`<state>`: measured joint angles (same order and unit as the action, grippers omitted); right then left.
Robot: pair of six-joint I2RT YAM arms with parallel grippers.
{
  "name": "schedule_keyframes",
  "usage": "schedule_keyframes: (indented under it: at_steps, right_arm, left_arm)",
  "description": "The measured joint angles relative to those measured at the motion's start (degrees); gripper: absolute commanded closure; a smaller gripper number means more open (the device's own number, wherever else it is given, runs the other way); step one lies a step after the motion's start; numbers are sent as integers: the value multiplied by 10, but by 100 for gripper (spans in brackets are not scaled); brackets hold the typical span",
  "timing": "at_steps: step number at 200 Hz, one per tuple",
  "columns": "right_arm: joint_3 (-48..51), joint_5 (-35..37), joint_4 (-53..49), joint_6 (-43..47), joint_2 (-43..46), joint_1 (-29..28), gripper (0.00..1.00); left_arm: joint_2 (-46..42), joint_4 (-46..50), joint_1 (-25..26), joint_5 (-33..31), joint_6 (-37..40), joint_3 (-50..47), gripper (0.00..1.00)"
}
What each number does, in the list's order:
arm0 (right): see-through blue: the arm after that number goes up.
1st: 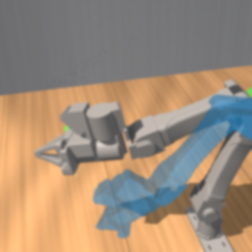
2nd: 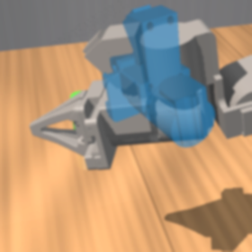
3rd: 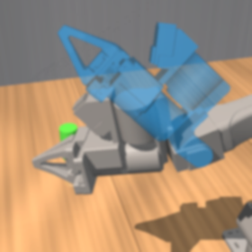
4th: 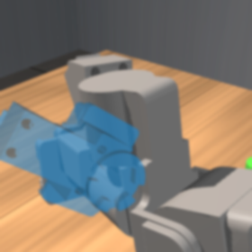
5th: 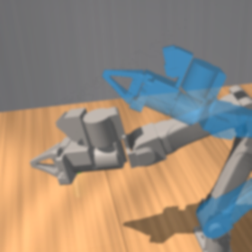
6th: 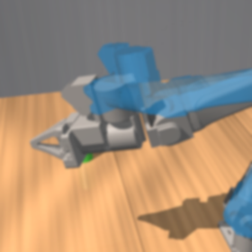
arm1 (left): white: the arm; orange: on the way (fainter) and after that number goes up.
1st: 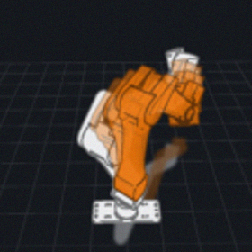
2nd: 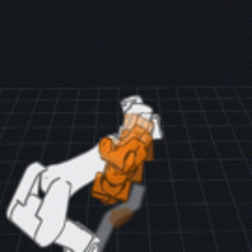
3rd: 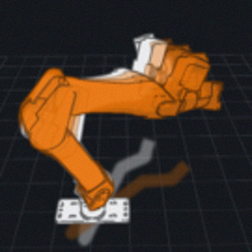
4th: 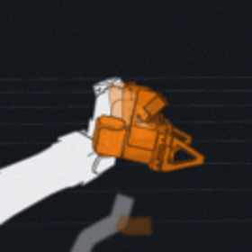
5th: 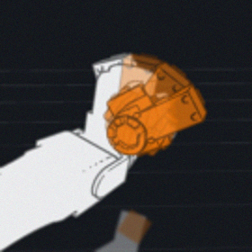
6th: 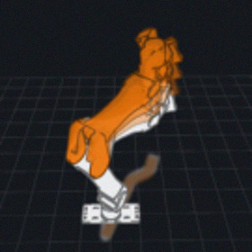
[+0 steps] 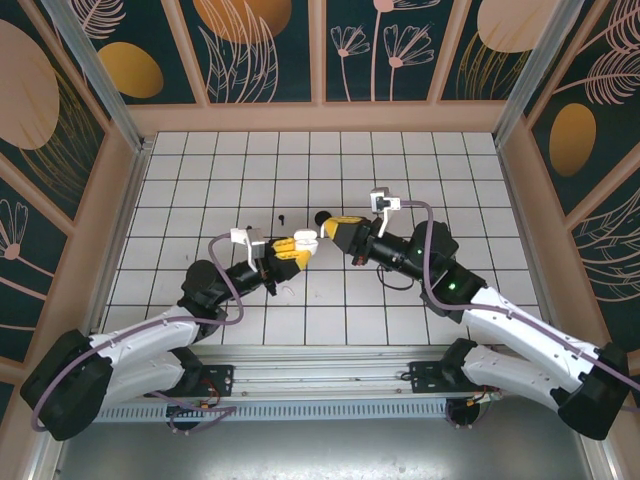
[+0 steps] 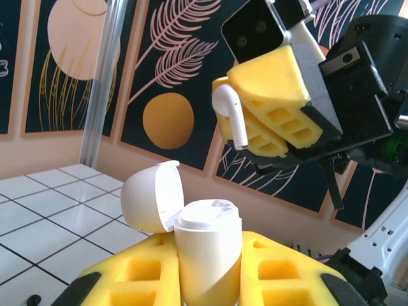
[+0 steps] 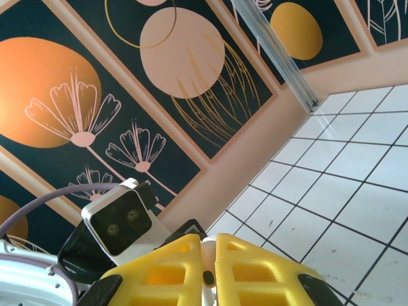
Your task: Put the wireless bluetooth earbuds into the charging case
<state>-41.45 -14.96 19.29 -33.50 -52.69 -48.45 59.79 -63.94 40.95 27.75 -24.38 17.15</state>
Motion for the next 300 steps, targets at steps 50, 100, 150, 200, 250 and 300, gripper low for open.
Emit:
schedule_keyframes:
  at_steps: [50, 100, 150, 200, 250, 300]
  right_arm:
    - [4, 5, 29, -9, -26, -15, 90]
    - [8, 12, 42, -14, -35, -29, 90]
    - [10, 19, 46, -14, -38, -32, 90]
    - [10, 25, 56, -15, -46, -35, 90]
    - [10, 30, 63, -17, -57, -40, 90]
    - [10, 32, 69, -19, -66, -49, 90]
  left_arm:
    - [-2, -11, 0, -9, -12, -3, 100]
    - [1, -28, 0, -12, -19, -5, 100]
    - [4, -34, 0, -12, -24, -7, 100]
    - [4, -35, 0, -12, -29, -8, 100]
    - [4, -36, 0, -12, -30, -8, 100]
    - [2, -36, 0, -23, -30, -11, 100]
